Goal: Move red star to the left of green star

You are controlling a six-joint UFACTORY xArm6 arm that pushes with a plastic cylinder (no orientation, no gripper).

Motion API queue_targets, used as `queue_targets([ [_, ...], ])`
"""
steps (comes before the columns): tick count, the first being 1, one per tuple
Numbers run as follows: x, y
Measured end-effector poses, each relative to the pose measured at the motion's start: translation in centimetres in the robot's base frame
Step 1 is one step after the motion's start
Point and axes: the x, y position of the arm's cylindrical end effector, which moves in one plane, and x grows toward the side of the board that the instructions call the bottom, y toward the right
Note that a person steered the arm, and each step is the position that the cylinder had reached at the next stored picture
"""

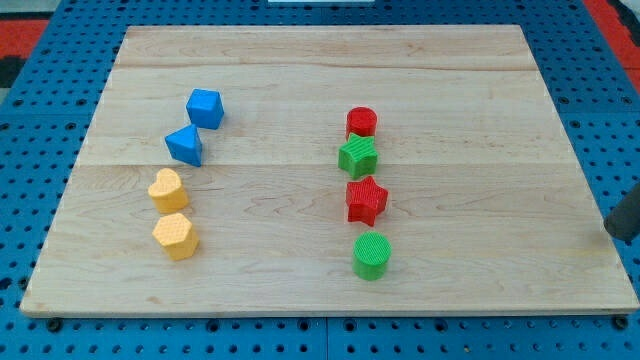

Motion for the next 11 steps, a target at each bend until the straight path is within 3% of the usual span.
queue_targets([
  [2, 0.0, 0.7],
  [4, -0.2, -6.8],
  [7, -4.1, -24.5],
  [8, -0.8, -24.9],
  [9, -0.8, -27.4],
  [11, -8.8, -30.8],
])
